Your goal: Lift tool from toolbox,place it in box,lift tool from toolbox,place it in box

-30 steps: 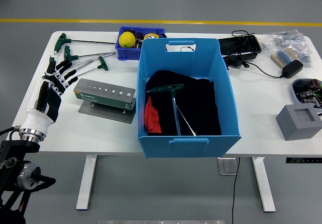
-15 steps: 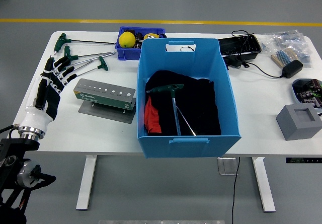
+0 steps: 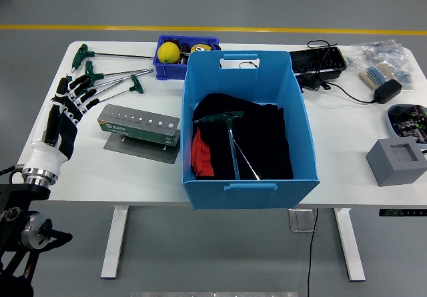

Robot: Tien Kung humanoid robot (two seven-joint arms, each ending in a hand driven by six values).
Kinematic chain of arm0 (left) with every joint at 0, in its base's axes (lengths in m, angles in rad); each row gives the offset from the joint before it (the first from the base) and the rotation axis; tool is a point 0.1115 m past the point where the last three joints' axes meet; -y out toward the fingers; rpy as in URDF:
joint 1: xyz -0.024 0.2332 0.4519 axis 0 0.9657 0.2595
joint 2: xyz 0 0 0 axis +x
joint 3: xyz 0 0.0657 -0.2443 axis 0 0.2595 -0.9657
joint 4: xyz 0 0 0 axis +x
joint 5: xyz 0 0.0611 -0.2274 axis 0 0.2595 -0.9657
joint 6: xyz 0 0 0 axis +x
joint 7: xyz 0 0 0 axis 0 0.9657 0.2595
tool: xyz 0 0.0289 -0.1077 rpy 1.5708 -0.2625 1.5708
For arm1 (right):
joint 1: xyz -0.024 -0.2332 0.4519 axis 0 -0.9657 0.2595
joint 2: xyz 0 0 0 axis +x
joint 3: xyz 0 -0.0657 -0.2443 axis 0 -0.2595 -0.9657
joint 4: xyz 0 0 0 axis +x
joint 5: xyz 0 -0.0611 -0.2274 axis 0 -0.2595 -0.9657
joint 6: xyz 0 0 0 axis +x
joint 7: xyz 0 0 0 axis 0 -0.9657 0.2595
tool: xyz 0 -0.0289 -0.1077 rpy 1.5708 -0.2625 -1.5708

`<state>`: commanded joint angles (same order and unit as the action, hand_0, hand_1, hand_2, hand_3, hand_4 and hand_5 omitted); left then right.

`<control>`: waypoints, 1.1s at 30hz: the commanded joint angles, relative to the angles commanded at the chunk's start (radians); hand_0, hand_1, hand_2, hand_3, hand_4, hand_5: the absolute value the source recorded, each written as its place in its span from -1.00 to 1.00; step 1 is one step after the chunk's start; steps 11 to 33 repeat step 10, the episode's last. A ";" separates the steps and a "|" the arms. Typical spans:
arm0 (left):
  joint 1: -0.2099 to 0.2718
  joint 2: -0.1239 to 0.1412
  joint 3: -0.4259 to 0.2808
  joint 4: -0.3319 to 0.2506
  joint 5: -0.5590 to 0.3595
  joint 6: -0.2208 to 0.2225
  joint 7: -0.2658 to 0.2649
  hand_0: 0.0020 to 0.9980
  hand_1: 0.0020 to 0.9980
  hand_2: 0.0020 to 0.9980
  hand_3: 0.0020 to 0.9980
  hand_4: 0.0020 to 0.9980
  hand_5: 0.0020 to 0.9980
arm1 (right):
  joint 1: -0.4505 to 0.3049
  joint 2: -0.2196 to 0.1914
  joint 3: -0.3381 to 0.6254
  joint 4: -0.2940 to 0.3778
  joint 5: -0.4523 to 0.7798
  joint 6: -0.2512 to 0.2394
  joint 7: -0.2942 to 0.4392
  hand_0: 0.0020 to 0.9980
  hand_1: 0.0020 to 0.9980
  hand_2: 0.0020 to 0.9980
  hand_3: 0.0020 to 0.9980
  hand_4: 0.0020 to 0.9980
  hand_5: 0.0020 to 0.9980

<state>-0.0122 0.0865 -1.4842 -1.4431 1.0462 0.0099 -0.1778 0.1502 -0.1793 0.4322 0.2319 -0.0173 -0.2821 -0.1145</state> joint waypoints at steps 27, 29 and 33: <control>-0.001 -0.002 -0.001 0.004 0.004 0.000 0.003 0.61 0.70 0.82 0.65 0.86 0.83 | -0.002 0.001 0.001 0.001 -0.002 -0.002 -0.001 0.26 0.20 0.35 0.09 0.52 0.33; -0.001 -0.002 -0.001 0.004 0.004 0.000 0.003 0.61 0.70 0.82 0.65 0.86 0.83 | -0.002 0.001 0.001 0.001 -0.002 -0.002 -0.001 0.26 0.20 0.35 0.09 0.52 0.33; -0.001 -0.002 -0.001 0.004 0.004 0.000 0.003 0.61 0.70 0.82 0.65 0.86 0.83 | -0.002 0.001 0.001 0.001 -0.002 -0.002 -0.001 0.26 0.20 0.35 0.09 0.52 0.33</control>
